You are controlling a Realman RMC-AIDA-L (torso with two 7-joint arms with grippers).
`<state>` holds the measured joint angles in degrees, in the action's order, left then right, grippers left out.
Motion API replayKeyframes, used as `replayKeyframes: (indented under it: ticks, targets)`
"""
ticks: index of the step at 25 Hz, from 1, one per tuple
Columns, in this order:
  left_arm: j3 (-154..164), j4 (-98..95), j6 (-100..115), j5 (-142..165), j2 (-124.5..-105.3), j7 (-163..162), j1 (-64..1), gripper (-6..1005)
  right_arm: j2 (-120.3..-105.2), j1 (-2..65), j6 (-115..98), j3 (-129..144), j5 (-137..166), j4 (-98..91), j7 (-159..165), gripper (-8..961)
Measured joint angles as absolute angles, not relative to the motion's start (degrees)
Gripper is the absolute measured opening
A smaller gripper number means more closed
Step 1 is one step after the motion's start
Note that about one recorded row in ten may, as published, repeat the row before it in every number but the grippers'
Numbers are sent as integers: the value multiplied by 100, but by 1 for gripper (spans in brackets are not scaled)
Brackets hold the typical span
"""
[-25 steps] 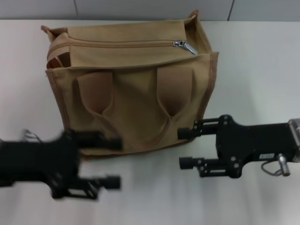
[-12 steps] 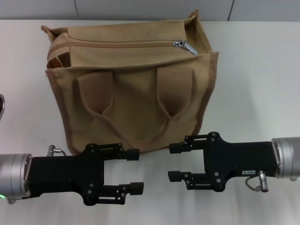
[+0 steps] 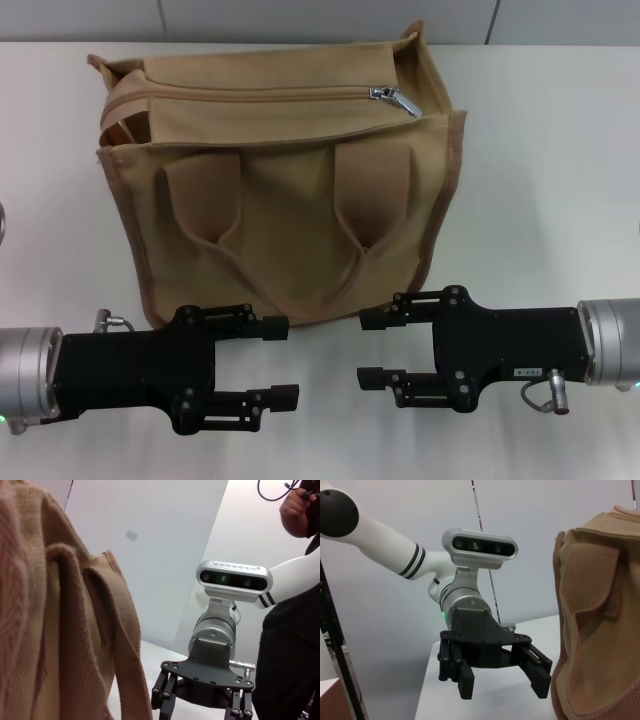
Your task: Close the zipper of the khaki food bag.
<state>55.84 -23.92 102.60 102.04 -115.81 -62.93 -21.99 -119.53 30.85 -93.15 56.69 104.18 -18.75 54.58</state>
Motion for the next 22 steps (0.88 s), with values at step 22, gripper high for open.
replayKeyframes:
  ticks: [22]
  targets:
    - [5590,-2390,10238,10204,-11566,-6300,-2180,756,-11953,3085,-9332,5668,10414,-1864,5463,607]
